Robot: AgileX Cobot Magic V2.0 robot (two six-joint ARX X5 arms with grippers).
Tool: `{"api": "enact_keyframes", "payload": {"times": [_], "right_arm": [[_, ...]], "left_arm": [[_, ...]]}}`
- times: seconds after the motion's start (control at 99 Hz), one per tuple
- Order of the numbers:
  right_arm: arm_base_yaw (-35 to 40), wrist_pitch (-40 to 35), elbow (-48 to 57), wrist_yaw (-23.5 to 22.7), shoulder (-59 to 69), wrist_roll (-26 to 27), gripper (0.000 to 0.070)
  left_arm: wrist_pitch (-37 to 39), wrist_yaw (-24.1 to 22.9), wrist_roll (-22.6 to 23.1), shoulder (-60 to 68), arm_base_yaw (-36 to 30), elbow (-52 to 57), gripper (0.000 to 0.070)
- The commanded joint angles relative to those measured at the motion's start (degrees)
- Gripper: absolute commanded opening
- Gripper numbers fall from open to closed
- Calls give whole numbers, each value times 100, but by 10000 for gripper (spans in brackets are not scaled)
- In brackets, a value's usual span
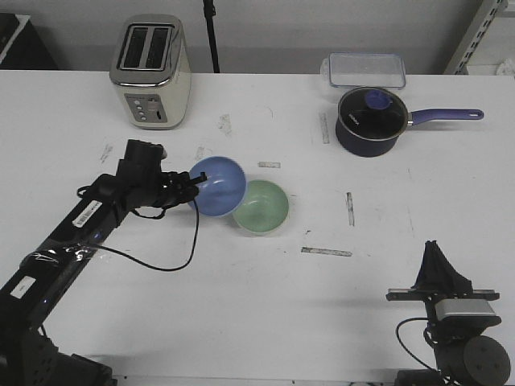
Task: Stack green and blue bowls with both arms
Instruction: 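Lift the blue bowl with the left gripper and lower it into the green bowl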
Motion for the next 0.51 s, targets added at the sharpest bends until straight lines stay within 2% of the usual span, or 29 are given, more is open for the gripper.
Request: {"api": "enact_keyframes", "payload": {"times": [0.0,0.495], "right_arm": [[2,59,9,-2,-20,52,13],[2,59,9,-2,-20,52,13]], "left_arm": [[46,26,-138,212,-195,258,1],[59,2,-127,1357,-1220,1152,1]]}}
